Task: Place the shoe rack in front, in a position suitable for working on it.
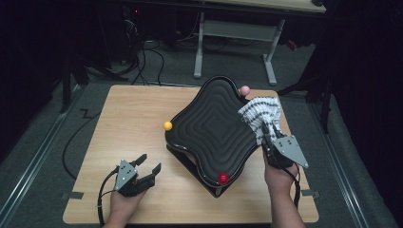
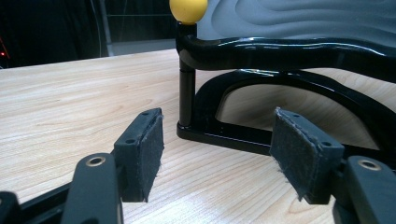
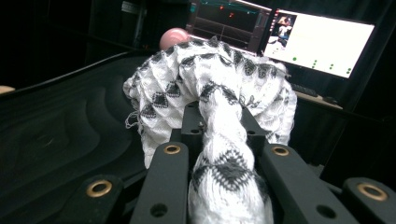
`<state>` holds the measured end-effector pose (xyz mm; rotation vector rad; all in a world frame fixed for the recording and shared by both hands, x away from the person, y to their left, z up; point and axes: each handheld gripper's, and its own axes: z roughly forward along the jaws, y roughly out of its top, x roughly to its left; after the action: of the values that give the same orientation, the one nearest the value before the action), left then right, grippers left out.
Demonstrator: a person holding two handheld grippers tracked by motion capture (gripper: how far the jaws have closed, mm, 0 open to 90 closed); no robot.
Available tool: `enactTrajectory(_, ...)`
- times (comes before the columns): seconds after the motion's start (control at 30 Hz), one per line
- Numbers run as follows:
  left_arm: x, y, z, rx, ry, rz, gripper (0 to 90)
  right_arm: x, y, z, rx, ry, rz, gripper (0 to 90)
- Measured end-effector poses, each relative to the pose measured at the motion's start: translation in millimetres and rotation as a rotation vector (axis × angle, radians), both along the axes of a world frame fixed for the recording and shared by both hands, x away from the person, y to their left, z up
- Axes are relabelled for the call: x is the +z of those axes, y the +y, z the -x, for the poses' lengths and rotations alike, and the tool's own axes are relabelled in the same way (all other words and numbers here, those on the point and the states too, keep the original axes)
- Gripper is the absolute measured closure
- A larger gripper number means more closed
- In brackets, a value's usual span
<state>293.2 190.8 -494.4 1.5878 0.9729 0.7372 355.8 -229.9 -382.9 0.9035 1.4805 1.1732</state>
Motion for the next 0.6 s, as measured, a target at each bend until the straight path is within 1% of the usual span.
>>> enactTrajectory(0.23, 0.1, -0.8, -0.1, 0.0, -0.001, 0.0, 34.9, -8.8, 7.9, 4.4, 0.016, -0.006, 0.015, 78.1)
enactTrajectory(0.3, -0.1, -1.1, -0.3, -0.001, 0.0, -0.001, 34.9, -12.9, 10.9, 7.2, 0.027, -0.007, 0.024, 78.2)
enactTrajectory(0.33, -0.1, -1.1, -0.3, -0.001, 0.0, -0.001, 34.9, -16.7, 14.1, 10.7, 0.043, -0.004, 0.027, 78.2)
enactTrajectory(0.37, -0.1, -1.1, -0.3, 0.0, 0.0, -0.001, 34.9, -16.7, 14.1, 10.7, 0.043, -0.004, 0.027, 78.2)
enactTrajectory(0.4, 0.0, -0.9, -0.3, 0.001, 0.0, 0.002, 34.9, -21.1, 18.1, 15.2, 0.069, -0.001, 0.028, 78.3)
enactTrajectory(0.43, 0.0, -0.9, -0.3, 0.001, 0.0, 0.002, 34.9, -21.1, 18.1, 15.2, 0.069, -0.001, 0.028, 78.3)
enactTrajectory(0.5, 0.2, -0.4, -0.2, 0.002, 0.0, 0.006, 34.9, -26.3, 24.1, 20.9, 0.092, 0.001, 0.037, 78.3)
enactTrajectory(0.57, 0.3, -0.3, -0.3, 0.003, -0.003, 0.009, 34.9, -31.8, 30.5, 27.8, 0.119, 0.004, 0.057, 78.3)
enactTrajectory(0.6, 0.2, -0.3, -0.5, 0.004, -0.001, 0.011, 34.9, -37.5, 37.4, 36.0, 0.144, 0.012, 0.075, 78.3)
